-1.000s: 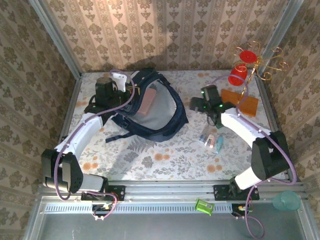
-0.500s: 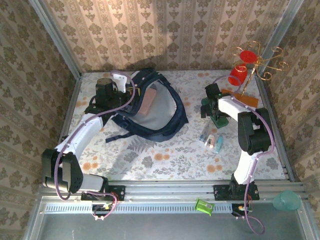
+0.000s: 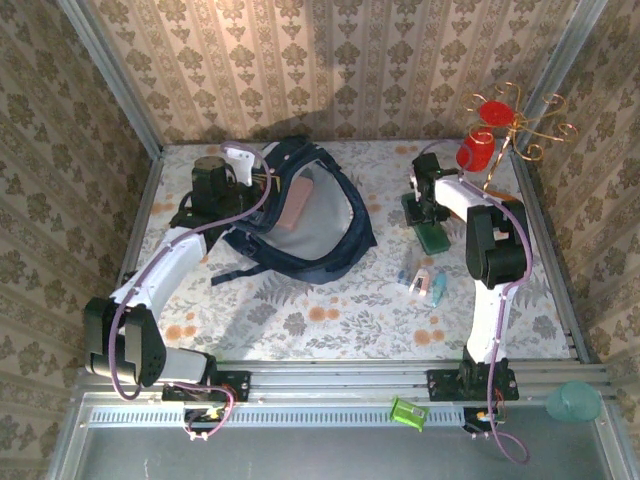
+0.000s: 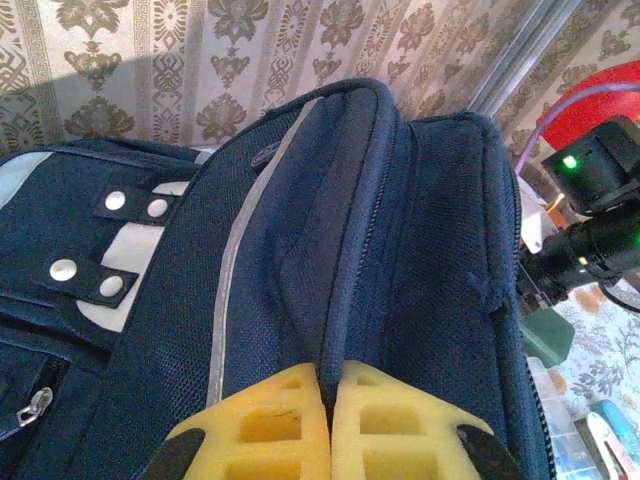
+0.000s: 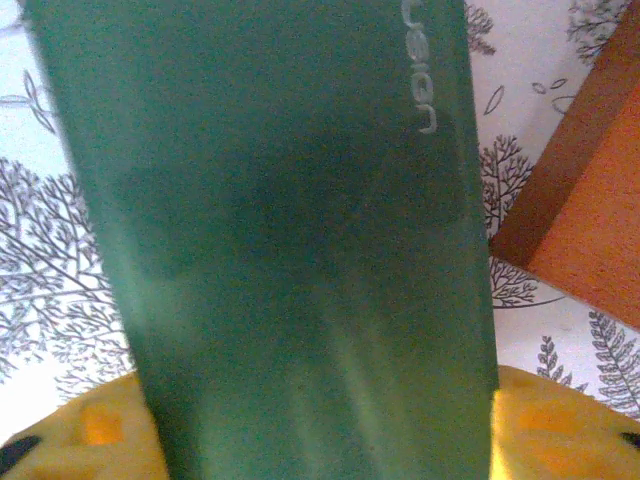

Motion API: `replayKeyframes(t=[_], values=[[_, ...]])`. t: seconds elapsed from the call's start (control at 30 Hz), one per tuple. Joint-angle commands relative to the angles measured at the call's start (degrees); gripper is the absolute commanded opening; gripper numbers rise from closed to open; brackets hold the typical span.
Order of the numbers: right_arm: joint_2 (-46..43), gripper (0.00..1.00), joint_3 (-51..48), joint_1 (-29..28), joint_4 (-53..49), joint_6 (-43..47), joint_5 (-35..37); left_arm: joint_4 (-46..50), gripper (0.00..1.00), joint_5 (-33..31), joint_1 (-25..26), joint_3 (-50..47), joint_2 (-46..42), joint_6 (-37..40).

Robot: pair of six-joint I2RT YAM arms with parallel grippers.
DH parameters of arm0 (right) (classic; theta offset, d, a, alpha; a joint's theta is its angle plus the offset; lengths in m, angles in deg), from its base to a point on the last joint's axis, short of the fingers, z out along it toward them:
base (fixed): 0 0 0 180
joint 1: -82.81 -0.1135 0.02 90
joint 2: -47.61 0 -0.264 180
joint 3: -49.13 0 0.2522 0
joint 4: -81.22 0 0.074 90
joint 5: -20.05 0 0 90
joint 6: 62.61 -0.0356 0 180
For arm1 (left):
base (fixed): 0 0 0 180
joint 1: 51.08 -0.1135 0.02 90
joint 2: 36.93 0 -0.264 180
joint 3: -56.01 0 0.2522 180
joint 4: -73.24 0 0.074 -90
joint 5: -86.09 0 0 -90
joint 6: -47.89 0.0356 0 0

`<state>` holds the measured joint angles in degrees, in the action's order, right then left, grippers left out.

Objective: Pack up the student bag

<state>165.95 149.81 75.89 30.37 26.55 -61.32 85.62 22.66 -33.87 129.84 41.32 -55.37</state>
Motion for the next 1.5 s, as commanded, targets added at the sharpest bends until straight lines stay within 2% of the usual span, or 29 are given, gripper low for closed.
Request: replayKeyframes(t=[0.0,0.13,0.2,0.27,0.3,0.37,0.5,0.57,0.63,0.67,0.7,0.73,0.8,1.17,1.3,1.4,1.47], values=[[-6.34,0.42,3.35,-2.04,-1.86,0.12,0.06,-5.29,0.00,-0.18,0.17,0.45,-0.93,0.96],[-16.17,0.40,1.35,-8.43,0.41,-7.90,0.06,-6.47,0.00,-0.81,0.90,-0.05,-0.91,0.13],[-20.68,0.41,-3.66,-10.86,5.70,-17.78,-8.32,-7.59,0.00,-0.88,1.37,-0.47,-1.00,-0.18],[-23.36,0.39,-9.73,-13.32,17.12,-29.04,-17.26,-7.77,0.00,-1.07,1.92,-0.35,-0.83,-0.10],[-23.76,0.39,-11.95,-15.06,21.49,-33.00,-19.03,-7.79,0.00,-1.18,2.15,-0.12,-0.61,-0.10],[-22.91,0.40,-11.06,-17.43,22.53,-35.00,-17.21,-7.48,0.00,-1.07,2.47,0.50,-0.28,0.07],[-19.67,0.68,-6.01,-15.92,9.30,-27.23,2.11,-6.46,0.00,-0.99,2.82,0.95,-0.34,0.57],[-18.88,0.80,-6.77,-14.04,6.59,-23.34,10.17,-6.08,0.00,-1.53,2.91,0.68,-0.86,1.10],[-18.05,0.87,-8.87,-10.28,6.62,-20.99,11.20,-6.52,0.00,-2.00,2.98,0.18,-1.27,1.34],[-17.14,0.90,-8.90,-8.07,4.62,-20.76,9.55,-6.50,0.00,-1.97,3.00,0.22,-1.27,1.38],[-15.55,0.98,-8.91,-5.74,3.71,-19.97,7.61,-6.31,0.00,-1.79,3.08,0.31,-1.27,1.39],[-13.61,1.00,-8.35,-4.51,2.24,-18.62,6.73,-6.26,0.00,-1.76,3.04,0.48,-1.31,1.39],[-10.59,1.00,-7.18,-4.14,0.10,-17.08,7.52,-6.13,0.00,-1.94,3.24,0.35,-1.35,1.78],[0.69,0.99,-1.35,-1.12,-2.42,-14.65,0.36,-5.77,0.00,-2.75,3.35,0.44,-0.57,2.45],[3.19,0.84,1.17,0.25,-3.91,-14.29,-3.39,-5.53,0.00,-2.75,3.44,0.34,-0.56,2.77],[3.80,0.63,2.71,0.76,-4.41,-12.97,-4.64,-5.00,0.00,-3.10,3.38,0.22,-0.74,3.27],[3.80,0.58,3.37,0.92,-4.13,-12.55,-5.82,-4.81,0.00,-3.27,3.42,0.27,-0.95,3.51]])
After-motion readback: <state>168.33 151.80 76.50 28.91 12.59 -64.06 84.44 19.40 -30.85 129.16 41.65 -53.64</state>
